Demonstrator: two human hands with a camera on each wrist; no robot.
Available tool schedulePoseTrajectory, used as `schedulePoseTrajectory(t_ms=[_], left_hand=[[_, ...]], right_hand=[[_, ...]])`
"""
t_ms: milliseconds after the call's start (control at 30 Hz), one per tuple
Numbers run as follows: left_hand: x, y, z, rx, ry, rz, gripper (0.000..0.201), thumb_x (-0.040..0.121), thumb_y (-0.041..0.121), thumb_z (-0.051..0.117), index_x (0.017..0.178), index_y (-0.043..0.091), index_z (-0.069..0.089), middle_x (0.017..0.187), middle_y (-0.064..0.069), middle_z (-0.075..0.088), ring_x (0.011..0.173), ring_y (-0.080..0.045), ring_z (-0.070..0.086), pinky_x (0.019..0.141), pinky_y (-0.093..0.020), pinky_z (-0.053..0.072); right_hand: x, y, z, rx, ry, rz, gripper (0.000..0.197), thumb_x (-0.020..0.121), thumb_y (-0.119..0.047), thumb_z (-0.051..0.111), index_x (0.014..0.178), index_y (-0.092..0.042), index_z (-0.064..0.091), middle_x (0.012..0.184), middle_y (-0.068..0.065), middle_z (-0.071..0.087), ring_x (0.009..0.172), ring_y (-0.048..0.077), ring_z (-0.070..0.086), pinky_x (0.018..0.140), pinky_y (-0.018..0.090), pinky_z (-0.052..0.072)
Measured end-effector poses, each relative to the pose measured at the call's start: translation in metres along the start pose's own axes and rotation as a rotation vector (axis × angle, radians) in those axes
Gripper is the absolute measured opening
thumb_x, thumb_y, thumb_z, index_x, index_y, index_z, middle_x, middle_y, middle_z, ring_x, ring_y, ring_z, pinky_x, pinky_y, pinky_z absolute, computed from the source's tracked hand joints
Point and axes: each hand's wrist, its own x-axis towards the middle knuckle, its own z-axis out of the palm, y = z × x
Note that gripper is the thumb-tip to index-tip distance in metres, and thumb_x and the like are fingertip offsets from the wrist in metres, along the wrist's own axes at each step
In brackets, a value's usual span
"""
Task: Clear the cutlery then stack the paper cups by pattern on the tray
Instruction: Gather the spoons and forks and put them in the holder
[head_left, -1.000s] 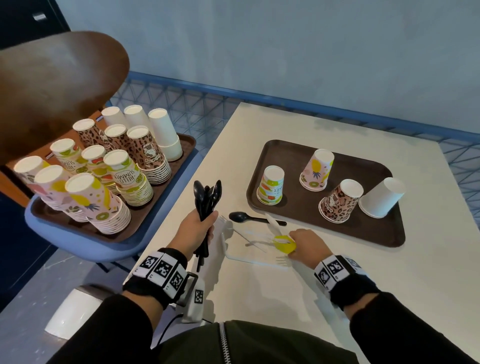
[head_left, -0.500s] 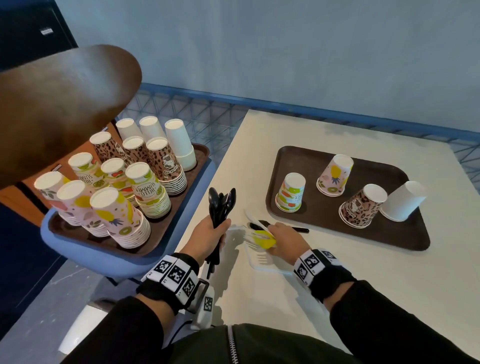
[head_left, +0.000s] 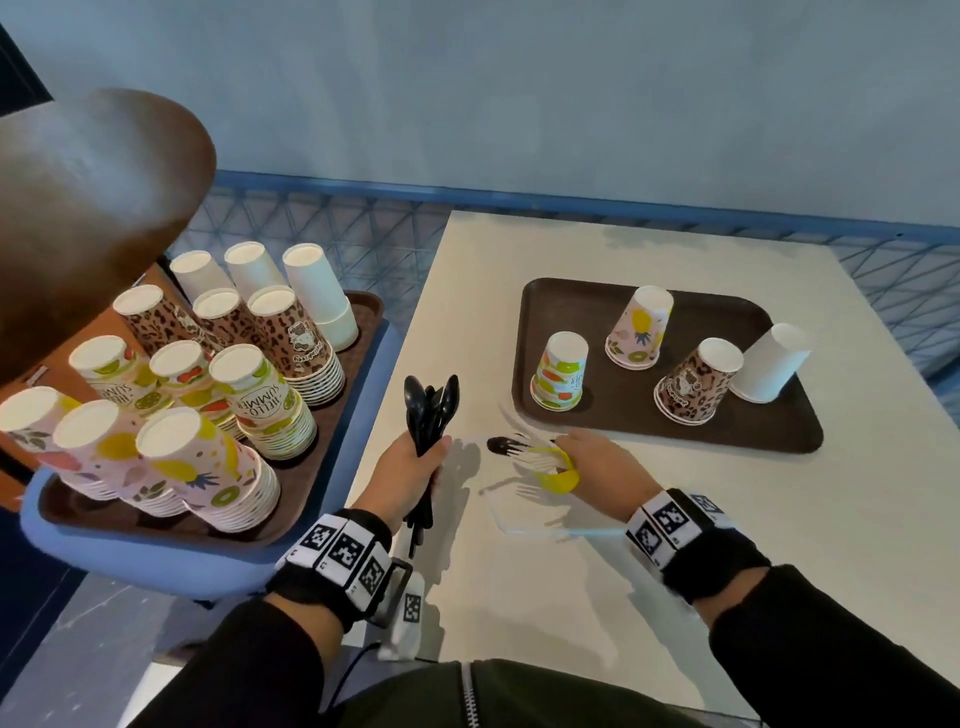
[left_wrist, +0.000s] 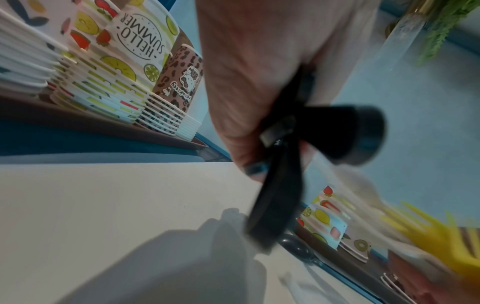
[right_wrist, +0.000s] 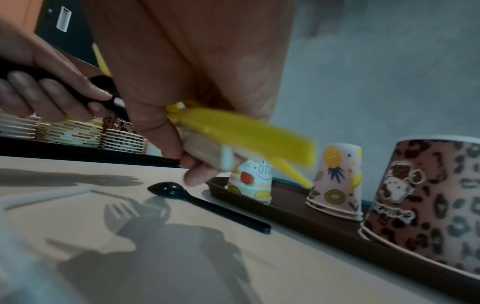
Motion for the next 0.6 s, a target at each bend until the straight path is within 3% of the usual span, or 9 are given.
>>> schedulePoseTrajectory(t_ms=[133, 267, 400, 600], left_hand=[[0.002, 0.007, 0.017, -0.017, -0.005, 0.005, 0.021, 0.094, 0.021, 0.051, 0.074, 0.015, 0.047, 0.057, -0.004, 0.046, 0.049, -0.021, 0.041, 0.056, -0.032, 0.037], [0.001, 0.015, 0.034, -0.009, -0.011, 0.008, 0.022, 0.093, 0.021, 0.051, 0.073, 0.015, 0.046, 0.055, -0.003, 0.046, 0.049, -0.021, 0.041, 0.056, -0.033, 0.036], [-0.002, 0.021, 0.043, 0.000, 0.024, 0.001, 0.022, 0.093, 0.020, 0.051, 0.073, 0.014, 0.045, 0.055, -0.003, 0.047, 0.048, -0.020, 0.042, 0.054, -0.031, 0.038], [-0.012, 0.024, 0.048, 0.014, 0.092, -0.002, 0.024, 0.093, 0.020, 0.051, 0.070, 0.013, 0.045, 0.055, -0.002, 0.048, 0.049, -0.020, 0.044, 0.056, -0.032, 0.039]], right_hand=[[-0.018, 0.009, 0.003, 0.005, -0.130, -0.044, 0.024, 0.090, -0.025, 0.048, 0.110, -0.012, 0.052, 0.117, 0.011, 0.054, 0.111, 0.028, 0.055, 0.088, 0.036, 0.042], [-0.028, 0.015, 0.012, -0.085, -0.207, -0.117, 0.033, 0.085, -0.032, 0.055, 0.112, -0.014, 0.052, 0.116, 0.010, 0.052, 0.108, 0.028, 0.055, 0.080, 0.036, 0.044], [-0.027, 0.018, 0.022, -0.153, -0.217, -0.134, 0.027, 0.089, -0.028, 0.049, 0.111, -0.014, 0.055, 0.117, 0.010, 0.055, 0.112, 0.028, 0.054, 0.081, 0.035, 0.044], [-0.017, 0.029, 0.003, -0.148, -0.162, -0.144, 0.037, 0.086, -0.035, 0.052, 0.116, -0.014, 0.050, 0.118, 0.011, 0.061, 0.112, 0.030, 0.055, 0.084, 0.034, 0.042]])
